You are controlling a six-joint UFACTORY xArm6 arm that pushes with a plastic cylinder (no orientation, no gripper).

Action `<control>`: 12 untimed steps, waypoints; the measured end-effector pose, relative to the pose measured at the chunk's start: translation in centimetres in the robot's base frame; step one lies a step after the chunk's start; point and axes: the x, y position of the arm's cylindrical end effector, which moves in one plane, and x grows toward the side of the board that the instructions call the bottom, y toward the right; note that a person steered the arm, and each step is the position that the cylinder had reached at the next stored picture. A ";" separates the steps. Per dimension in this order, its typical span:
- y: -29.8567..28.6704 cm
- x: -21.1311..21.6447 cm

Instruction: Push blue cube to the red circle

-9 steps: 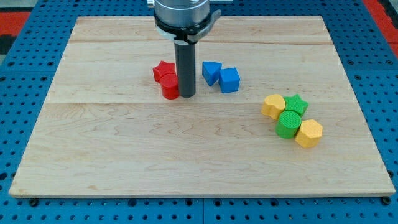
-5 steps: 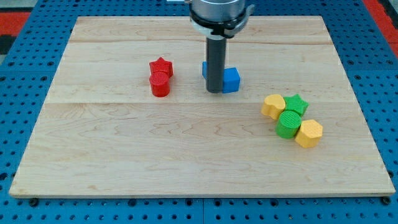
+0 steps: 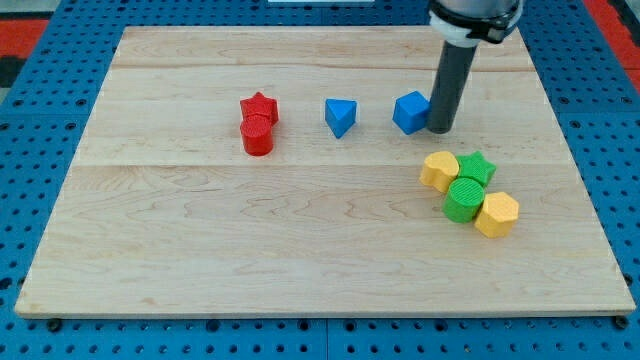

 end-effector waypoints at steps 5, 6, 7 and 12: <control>-3.7 0.2; -6.1 0.2; -7.5 1.3; -16.3 2.8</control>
